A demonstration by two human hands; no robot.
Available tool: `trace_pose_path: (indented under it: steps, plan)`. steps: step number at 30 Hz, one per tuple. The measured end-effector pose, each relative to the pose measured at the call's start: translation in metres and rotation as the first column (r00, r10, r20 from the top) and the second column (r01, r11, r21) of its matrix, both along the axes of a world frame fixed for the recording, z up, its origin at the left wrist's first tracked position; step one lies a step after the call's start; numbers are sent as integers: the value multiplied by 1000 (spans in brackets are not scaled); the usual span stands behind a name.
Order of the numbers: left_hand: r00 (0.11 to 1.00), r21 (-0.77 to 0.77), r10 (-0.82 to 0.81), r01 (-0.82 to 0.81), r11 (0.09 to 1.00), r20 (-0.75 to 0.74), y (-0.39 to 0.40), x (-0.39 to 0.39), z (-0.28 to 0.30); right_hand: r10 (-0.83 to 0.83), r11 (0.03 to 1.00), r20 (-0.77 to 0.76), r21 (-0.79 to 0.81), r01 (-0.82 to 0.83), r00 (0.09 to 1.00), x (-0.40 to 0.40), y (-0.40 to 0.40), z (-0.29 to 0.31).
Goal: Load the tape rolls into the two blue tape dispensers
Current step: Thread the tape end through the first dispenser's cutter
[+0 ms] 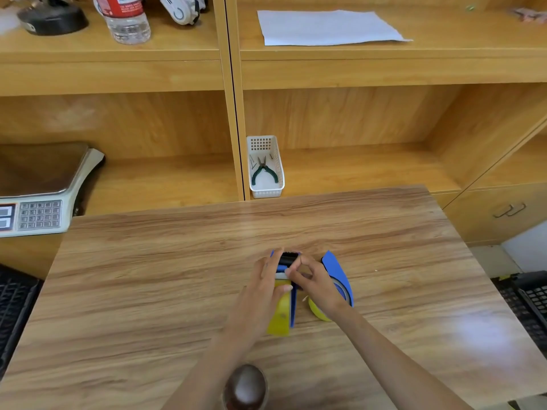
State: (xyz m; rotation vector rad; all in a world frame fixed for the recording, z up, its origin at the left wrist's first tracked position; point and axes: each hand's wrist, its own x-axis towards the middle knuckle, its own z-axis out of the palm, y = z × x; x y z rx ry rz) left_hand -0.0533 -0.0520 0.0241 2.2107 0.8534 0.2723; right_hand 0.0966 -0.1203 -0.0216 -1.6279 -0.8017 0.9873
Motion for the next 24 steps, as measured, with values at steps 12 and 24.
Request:
trace_pose_path:
  steps: [12, 24]
  plan:
    - [1000, -53, 20, -22, 998, -22, -1, -4, -7, 36, 998, 379, 29, -51, 925, -12, -7, -11]
    - [998, -79, -4, 0, 997, -60, -7, 4, -1, -156, 987, 423, 88, 131, 892, -23, -5, -4]
